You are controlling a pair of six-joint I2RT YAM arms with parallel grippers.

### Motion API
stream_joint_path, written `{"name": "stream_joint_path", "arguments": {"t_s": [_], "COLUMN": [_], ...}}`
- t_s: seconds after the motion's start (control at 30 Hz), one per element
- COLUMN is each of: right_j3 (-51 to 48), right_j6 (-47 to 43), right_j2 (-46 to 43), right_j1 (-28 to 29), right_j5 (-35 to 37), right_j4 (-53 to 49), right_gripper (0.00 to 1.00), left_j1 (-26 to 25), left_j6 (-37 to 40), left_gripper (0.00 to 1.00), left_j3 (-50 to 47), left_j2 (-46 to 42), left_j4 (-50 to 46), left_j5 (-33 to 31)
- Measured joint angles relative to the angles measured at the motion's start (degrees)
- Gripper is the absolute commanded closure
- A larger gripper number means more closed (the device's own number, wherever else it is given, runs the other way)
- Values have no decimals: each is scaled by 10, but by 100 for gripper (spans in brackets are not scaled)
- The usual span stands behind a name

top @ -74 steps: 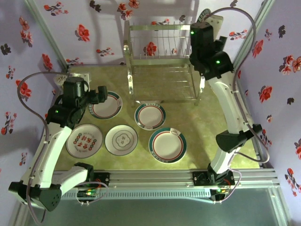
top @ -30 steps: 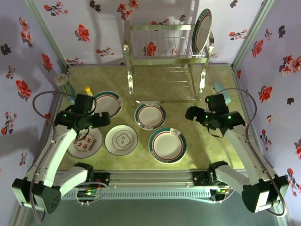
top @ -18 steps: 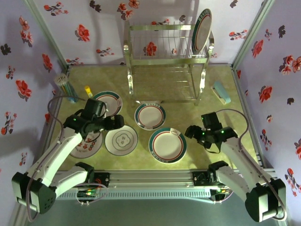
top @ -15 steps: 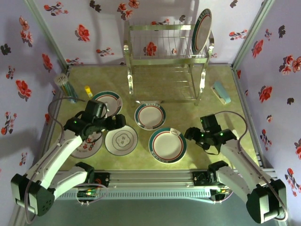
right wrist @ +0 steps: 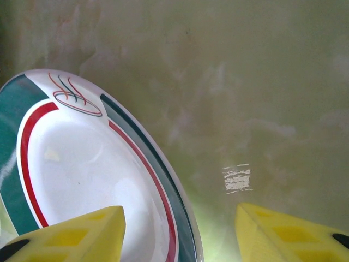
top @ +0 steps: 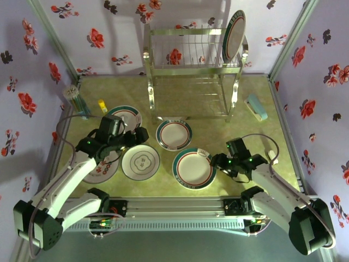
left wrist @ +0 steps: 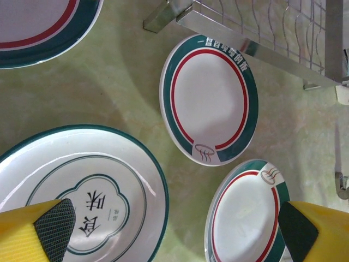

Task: Load the plates into the dish rack

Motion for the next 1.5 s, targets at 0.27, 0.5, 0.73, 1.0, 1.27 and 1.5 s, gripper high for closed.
{"name": "stream_joint_path", "arguments": {"t_s": [0.27,0.5,0.73,1.0,1.27,1.5], "right_j3": [-16,-34,-47,-58,-59,-58], "right_j6": [0,10,16,20,25,24], "right_j2": [0,1,1,12,19,1], "right_j1": [2,3,3,5,8,9], "right_j5": [-5,-15,-17,-26,-33,-43], "right_j4": [24,43,64,90,103,111], "right_gripper": [52,56,60,66,80,89], "left_j1": [0,0,0,0,0,0], "left_j6": [-7,-15,-17,-19,-19,-19], "left_gripper": [0,0,0,0,0,0], "left_j3": [-6,-11,-14,-14,-14,-14], "left_j2": [4,4,4,4,6,8], "left_j4": [14,21,22,23,23,27], "left_j5": [0,0,0,0,0,0]}}
